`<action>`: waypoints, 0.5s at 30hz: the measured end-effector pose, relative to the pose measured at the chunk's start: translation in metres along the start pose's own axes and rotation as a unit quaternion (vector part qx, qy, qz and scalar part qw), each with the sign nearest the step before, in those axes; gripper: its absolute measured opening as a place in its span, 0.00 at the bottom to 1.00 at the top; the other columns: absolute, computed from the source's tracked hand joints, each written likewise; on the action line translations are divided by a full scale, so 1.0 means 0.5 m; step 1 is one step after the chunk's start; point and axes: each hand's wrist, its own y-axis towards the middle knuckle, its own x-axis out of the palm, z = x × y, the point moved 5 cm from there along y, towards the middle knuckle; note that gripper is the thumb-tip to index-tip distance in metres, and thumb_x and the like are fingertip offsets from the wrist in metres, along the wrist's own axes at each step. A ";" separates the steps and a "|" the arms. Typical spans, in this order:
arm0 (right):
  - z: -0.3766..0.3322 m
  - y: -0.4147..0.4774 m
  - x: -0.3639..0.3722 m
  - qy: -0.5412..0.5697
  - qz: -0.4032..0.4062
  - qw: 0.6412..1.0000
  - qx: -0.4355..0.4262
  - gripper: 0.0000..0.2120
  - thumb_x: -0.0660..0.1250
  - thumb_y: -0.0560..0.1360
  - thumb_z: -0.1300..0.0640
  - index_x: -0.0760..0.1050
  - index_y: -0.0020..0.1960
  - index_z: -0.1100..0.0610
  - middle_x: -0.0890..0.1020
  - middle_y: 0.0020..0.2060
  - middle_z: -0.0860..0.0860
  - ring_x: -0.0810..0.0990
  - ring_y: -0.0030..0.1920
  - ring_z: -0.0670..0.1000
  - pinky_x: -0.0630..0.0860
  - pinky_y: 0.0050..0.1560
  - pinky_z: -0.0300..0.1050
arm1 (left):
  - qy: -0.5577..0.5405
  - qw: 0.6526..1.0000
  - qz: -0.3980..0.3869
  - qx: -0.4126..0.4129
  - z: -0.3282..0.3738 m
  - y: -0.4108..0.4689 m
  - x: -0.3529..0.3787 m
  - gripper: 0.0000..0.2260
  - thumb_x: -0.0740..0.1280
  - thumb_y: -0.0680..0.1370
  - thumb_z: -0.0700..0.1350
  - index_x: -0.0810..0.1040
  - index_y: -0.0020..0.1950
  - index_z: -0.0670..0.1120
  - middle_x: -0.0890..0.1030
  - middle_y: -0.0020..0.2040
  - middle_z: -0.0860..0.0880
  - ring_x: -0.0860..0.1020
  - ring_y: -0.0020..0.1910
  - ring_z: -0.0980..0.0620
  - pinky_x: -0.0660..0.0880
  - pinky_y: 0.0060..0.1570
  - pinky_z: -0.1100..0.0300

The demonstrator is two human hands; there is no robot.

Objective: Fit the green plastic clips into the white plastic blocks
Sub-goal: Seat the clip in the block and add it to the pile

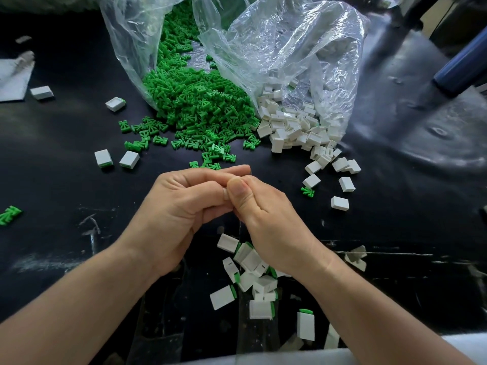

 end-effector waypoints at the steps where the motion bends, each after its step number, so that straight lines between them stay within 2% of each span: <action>1: 0.000 0.000 -0.001 0.005 0.005 1.000 -0.004 0.23 0.48 0.78 0.44 0.75 0.59 0.55 0.71 0.35 0.41 0.70 0.38 0.44 0.67 0.43 0.44 | 0.002 1.000 -0.001 0.000 0.001 0.000 0.000 0.07 0.68 0.62 0.33 0.84 0.35 0.41 0.85 0.48 0.46 0.83 0.47 0.52 0.79 0.40 0.63; 5: 0.006 0.003 -0.006 0.063 0.002 0.998 0.002 0.23 0.49 0.78 0.43 0.78 0.55 0.55 0.70 0.28 0.38 0.69 0.33 0.39 0.64 0.39 0.36 | 0.021 1.000 -0.006 -0.002 0.005 -0.001 -0.002 0.08 0.71 0.61 0.35 0.85 0.39 0.41 0.84 0.49 0.45 0.83 0.45 0.49 0.79 0.41 0.62; 6: 0.007 0.004 -0.008 0.085 -0.006 0.996 0.006 0.24 0.49 0.78 0.42 0.78 0.49 0.56 0.70 0.26 0.39 0.68 0.31 0.39 0.63 0.37 0.35 | 0.026 1.000 -0.013 -0.003 0.005 -0.002 -0.001 0.09 0.71 0.61 0.36 0.85 0.40 0.41 0.84 0.47 0.43 0.83 0.42 0.48 0.79 0.40 0.62; 8: 0.007 0.005 -0.012 0.129 -0.023 0.991 0.010 0.28 0.48 0.74 0.38 0.73 0.36 0.60 0.68 0.23 0.42 0.64 0.27 0.41 0.63 0.31 0.37 | 0.029 0.999 -0.026 -0.005 0.006 -0.003 0.004 0.12 0.73 0.61 0.39 0.84 0.43 0.40 0.84 0.41 0.38 0.83 0.36 0.45 0.79 0.39 0.60; 11: 0.005 0.006 -0.016 0.167 -0.060 0.984 0.022 0.34 0.45 0.71 0.36 0.69 0.34 0.67 0.66 0.21 0.46 0.61 0.24 0.44 0.60 0.25 0.33 | 0.033 0.999 -0.030 -0.005 0.008 -0.002 0.006 0.10 0.70 0.64 0.42 0.85 0.43 0.43 0.84 0.38 0.42 0.83 0.36 0.47 0.79 0.39 0.61; 13: 0.006 0.007 -0.018 0.184 -0.068 0.980 0.030 0.32 0.45 0.71 0.36 0.69 0.29 0.61 0.67 0.19 0.46 0.62 0.22 0.44 0.60 0.24 0.32 | 0.043 0.998 -0.036 -0.004 0.008 -0.002 0.006 0.07 0.72 0.65 0.40 0.86 0.42 0.46 0.85 0.39 0.44 0.84 0.38 0.49 0.79 0.41 0.61; 15: 0.009 0.008 -0.020 0.191 -0.077 0.978 0.039 0.34 0.44 0.71 0.34 0.73 0.30 0.61 0.67 0.19 0.47 0.62 0.22 0.44 0.60 0.24 0.32 | 0.058 0.998 -0.038 -0.006 0.007 -0.001 0.005 0.08 0.71 0.65 0.40 0.86 0.41 0.47 0.85 0.40 0.44 0.83 0.39 0.49 0.80 0.42 0.60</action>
